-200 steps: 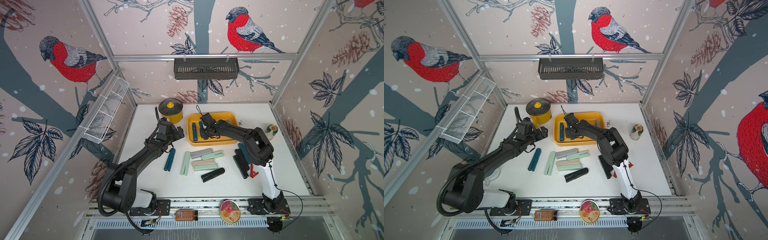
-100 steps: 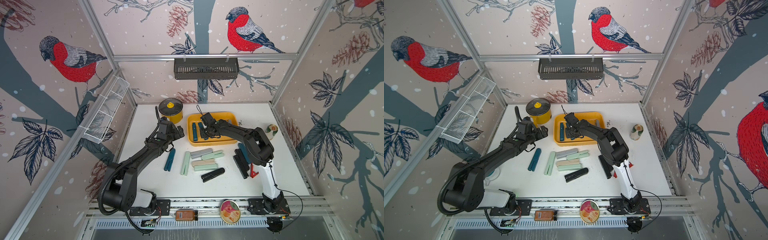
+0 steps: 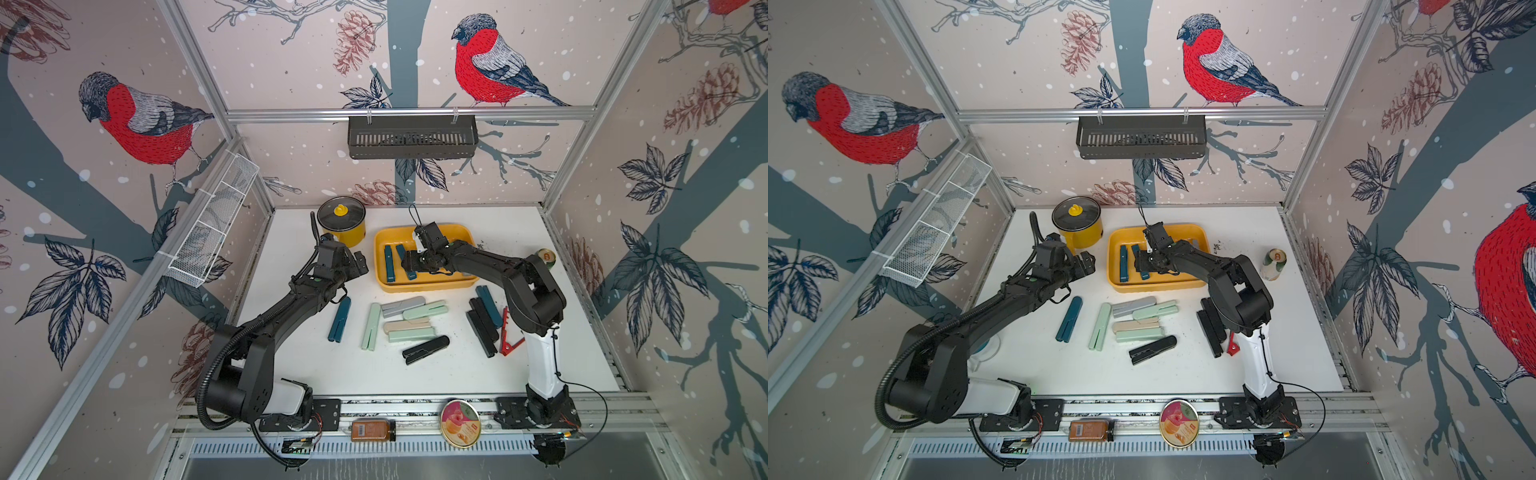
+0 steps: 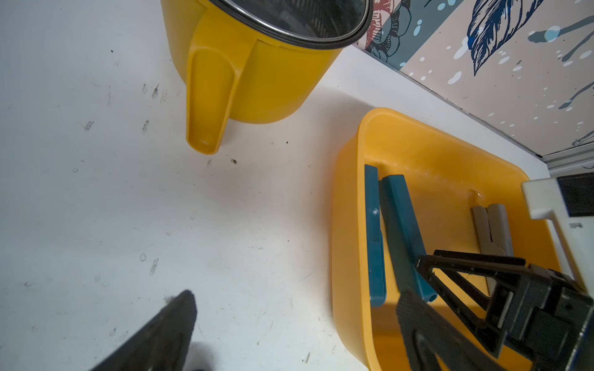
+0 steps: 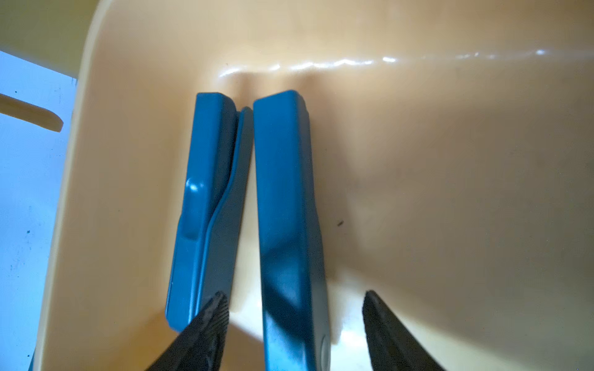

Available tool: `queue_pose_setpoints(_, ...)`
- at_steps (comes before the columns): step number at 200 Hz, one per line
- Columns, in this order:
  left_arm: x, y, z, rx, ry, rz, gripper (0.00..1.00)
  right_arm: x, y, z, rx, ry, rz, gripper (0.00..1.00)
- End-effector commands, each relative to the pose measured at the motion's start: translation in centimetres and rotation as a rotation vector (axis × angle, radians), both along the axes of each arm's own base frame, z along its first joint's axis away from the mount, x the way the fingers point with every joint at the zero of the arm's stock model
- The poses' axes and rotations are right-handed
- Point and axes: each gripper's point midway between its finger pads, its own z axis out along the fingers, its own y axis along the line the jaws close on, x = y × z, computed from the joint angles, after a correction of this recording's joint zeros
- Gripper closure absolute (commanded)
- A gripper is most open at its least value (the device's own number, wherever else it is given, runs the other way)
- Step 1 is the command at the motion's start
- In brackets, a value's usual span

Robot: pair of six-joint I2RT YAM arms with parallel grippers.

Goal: Put the pruning pliers into the storage box
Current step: Place the pruning pliers in the storage box.

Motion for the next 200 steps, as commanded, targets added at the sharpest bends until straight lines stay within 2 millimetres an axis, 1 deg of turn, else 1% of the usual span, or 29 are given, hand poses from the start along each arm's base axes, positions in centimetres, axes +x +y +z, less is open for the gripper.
queue_pose_setpoints(1, 0.2, -0.1, 0.4, -0.006, -0.011, 0.000, 0.02, -0.3, 1.9, 0.5, 0.124, 0.009, 0.055, 0.24)
queue_pose_setpoints(18, 0.2, -0.1, 0.3, -0.008, -0.007, -0.002, 0.02, 0.0, 1.9, 0.0, 0.162, 0.022, 0.055, 0.18)
queue_pose_setpoints(25, 0.2, -0.2, 0.3, -0.009, -0.008, -0.004, 0.02, 0.0, 2.1, 0.1, 0.182, 0.019, 0.064, 0.16)
queue_pose_setpoints(50, 0.1, -0.1, 0.0, -0.007, -0.003, -0.001, 0.02, 0.0, 2.8, 0.7, 0.226, -0.001, 0.091, 0.13)
queue_pose_setpoints(75, 0.0, -0.1, 0.0, -0.008, -0.001, -0.002, 0.02, 0.0, 3.3, 1.0, 0.268, 0.007, 0.102, 0.12)
queue_pose_setpoints(101, 0.0, -0.1, 0.1, -0.007, -0.005, -0.002, 0.02, 0.0, 3.9, 0.8, 0.305, 0.018, 0.108, 0.11)
queue_pose_setpoints(137, -0.1, -0.1, 0.1, -0.004, -0.004, -0.004, 0.03, 0.5, 4.6, 0.6, 0.334, 0.024, 0.109, 0.10)
queue_pose_setpoints(156, -0.1, 0.0, 0.1, -0.004, -0.001, -0.003, 0.02, 1.1, 4.5, 0.3, 0.320, 0.021, 0.091, 0.08)
queue_pose_setpoints(176, -0.1, 0.0, 0.2, -0.004, -0.005, -0.004, 0.02, 1.7, 4.3, 0.1, 0.321, 0.017, 0.072, 0.00)
queue_pose_setpoints(200, -0.1, 0.0, 0.1, -0.003, -0.003, -0.004, 0.03, 2.3, 4.1, -0.4, 0.299, 0.019, 0.050, 0.00)
